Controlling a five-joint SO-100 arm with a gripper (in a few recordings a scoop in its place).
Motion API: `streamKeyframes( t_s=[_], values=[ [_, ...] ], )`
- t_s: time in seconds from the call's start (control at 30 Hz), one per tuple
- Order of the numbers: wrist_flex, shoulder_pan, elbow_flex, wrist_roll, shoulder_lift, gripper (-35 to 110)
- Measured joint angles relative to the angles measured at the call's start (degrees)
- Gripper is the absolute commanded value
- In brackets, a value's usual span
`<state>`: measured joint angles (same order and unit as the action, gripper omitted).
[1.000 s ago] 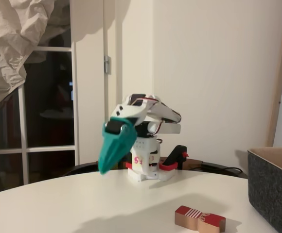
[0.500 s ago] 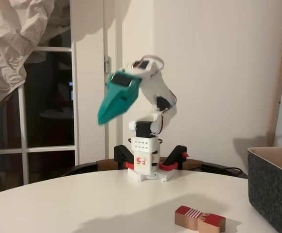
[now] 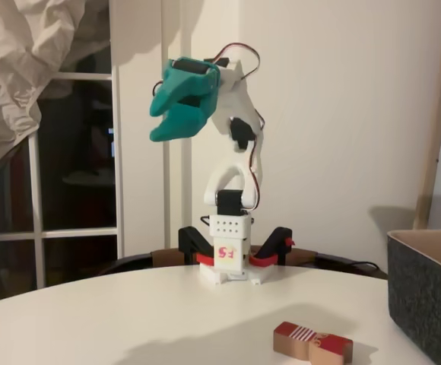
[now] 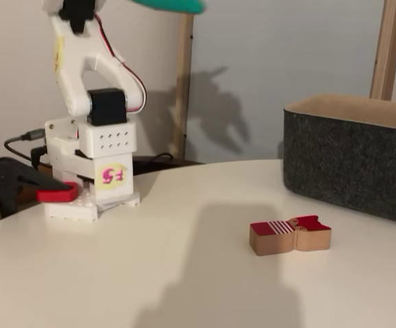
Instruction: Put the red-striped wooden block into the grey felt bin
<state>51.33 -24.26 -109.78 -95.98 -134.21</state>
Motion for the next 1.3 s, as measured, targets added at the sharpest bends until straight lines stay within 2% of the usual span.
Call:
streamKeyframes(
  t_s=[0.17,0.33,0.47,0.57,0.83,1.0,1.3],
  values=[
    [1.67,5.45,0.26,19.86,6.68,19],
    [11.95,10.46,0.35,40.69,10.90,25],
    [20.21,13.89,0.35,50.80,15.21,29],
    [24.52,15.38,0.53,53.79,18.90,31],
    [34.10,18.46,0.62,49.83,23.91,34],
    [40.69,23.20,0.70,51.86,24.96,32],
    [41.92,30.41,0.70,58.18,29.53,33]
  ],
)
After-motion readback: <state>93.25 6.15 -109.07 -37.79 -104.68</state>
